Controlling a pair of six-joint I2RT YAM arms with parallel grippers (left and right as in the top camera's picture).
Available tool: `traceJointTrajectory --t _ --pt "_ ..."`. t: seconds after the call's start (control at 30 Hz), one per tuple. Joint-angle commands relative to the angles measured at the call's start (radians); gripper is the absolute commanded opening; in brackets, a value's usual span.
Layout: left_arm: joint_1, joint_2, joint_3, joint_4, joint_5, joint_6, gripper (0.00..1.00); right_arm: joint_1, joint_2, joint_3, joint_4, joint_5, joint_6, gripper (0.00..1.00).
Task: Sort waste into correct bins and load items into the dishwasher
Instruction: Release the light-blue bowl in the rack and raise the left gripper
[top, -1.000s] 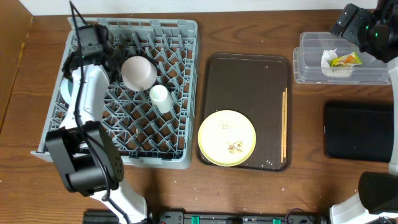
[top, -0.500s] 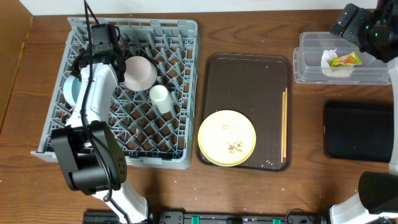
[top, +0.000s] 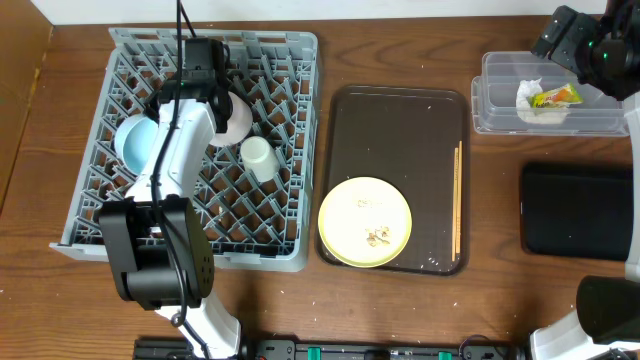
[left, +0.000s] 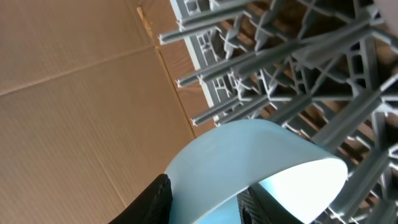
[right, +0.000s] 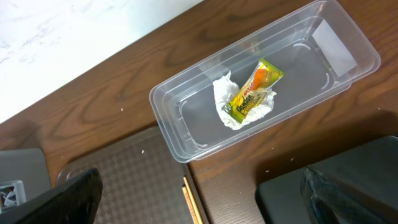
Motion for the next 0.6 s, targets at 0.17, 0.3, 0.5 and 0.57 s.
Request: traceJointTrajectory --t 0.17,0.3,0.5,0.57 --pt "0.003 0.007 -0.006 -0.08 -0.004 -0.048 0.4 -0.003 -0.001 0.006 -0.002 0.002 0.0 0.99" --pt "0.003 0.006 -0.006 -0.08 -0.028 -0.071 0.36 -0.003 -0.001 0.006 -0.002 0.002 0.0 0.99" --pt "0.001 0.006 -0.006 -0.125 -0.117 -0.152 0.51 -0.003 -0.001 0.006 -0.002 0.002 0.0 0.99" --pt "-0.005 0.005 -0.006 -0.155 -0.15 -0.203 0.54 -0.003 -0.001 0.006 -0.002 0.002 0.0 0.99"
